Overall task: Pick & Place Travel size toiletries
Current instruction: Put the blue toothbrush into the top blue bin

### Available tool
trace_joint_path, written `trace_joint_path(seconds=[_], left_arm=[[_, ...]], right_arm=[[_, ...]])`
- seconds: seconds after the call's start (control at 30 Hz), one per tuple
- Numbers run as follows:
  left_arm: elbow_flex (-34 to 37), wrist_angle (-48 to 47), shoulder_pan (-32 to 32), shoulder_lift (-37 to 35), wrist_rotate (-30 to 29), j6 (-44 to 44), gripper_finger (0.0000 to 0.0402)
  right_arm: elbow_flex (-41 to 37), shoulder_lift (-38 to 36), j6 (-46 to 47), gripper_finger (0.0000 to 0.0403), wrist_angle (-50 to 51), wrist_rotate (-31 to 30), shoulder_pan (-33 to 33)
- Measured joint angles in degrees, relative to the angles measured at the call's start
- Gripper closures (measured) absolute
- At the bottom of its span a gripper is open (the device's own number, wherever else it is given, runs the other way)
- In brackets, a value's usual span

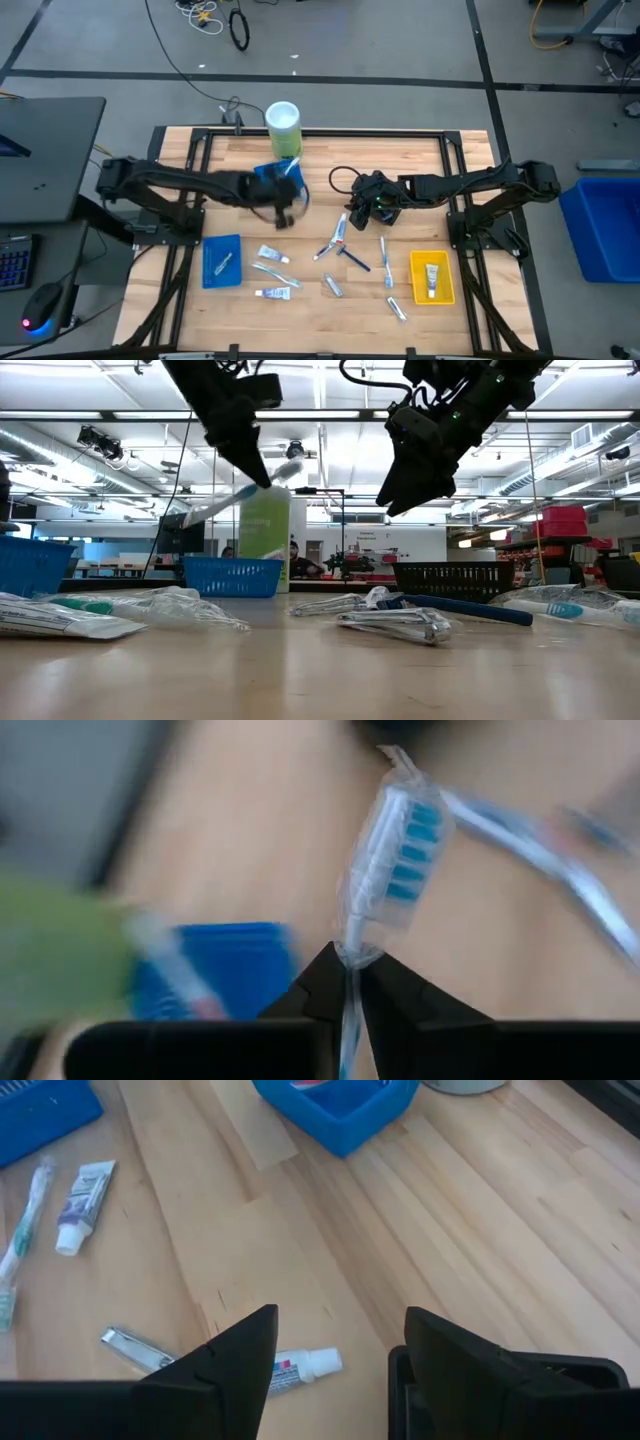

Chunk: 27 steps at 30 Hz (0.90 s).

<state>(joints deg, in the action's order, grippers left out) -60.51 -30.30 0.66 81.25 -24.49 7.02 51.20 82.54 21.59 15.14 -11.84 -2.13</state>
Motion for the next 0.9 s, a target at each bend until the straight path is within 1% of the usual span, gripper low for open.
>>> trace_joint_path(seconds=[0.03, 0.1, 0.17, 0.2, 0.23, 0.3, 0.37, 0.4, 0.43, 0.53, 0.67, 0.77, 0.9], left_arm=[[-0.02, 0.31, 1.53, -0.86, -3.03, 3.54, 0.0377], [0.18, 0.82, 4.47, -1.45, -7.96, 7.56, 0.0386], [1.66, 4.77, 6.91, -1.28, -10.59, 9.48, 0.0386], [2.88, 7.68, 7.87, -1.25, -10.58, 10.3, 0.0385], [4.18, 12.57, 8.67, -0.93, -9.16, 10.37, 0.0381], [7.03, 21.75, 9.94, -0.07, -3.42, 10.4, 0.037], [9.83, 25.12, 11.01, 0.24, 0.6, 12.2, 0.0363], [10.79, 27.31, 11.31, 0.78, 1.0, 12.39, 0.0362], [11.84, 27.79, 11.68, 0.88, 0.54, 12.5, 0.0363], [14.49, 27.11, 12.3, 0.86, -3.59, 12.75, 0.0369], [16.5, 27.2, 13.2, 0.77, -3.01, 13.68, 0.0367], [17.11, 27.37, 13.91, 1.15, -3.27, 13.69, 0.0349], [17.4, 26.95, 15.07, 1.41, -2.92, 12.91, 0.0313]], right_arm=[[0.0, 0.0, 0.02, 0.0171, -0.02, 0.0, 0.0], [0.0, 0.0, 0.02, 0.017, 0.01, -0.02, 0.0], [0.0, 0.0, 0.02, 0.0169, -0.04, 0.0, 0.0], [0.0, 0.0, 0.02, 0.0169, -0.07, 0.0, 0.0], [0.0, 0.0, 0.02, 0.017, -0.17, 0.0, 0.0], [0.0, 0.0, 0.02, 0.0173, -0.2, 0.0, 0.0], [0.0, 0.0, 0.02, 0.0177, -0.2, -0.02, 0.0], [0.0, 0.0, 0.02, 0.0179, -0.17, 0.0, 0.0], [0.0, 0.0, 0.02, 0.018, -0.19, 0.0, 0.0], [0.0, 0.0, 0.02, 0.0183, -0.4, -0.01, 0.0], [0.0, 0.0, 0.02, 0.0181, -1.14, -0.02, -0.04], [0.0, 0.0, 0.01, 0.0178, -2.12, -0.36, -0.04], [0.0, 0.0, 0.0, 0.0174, -3.31, -0.57, -0.04]])
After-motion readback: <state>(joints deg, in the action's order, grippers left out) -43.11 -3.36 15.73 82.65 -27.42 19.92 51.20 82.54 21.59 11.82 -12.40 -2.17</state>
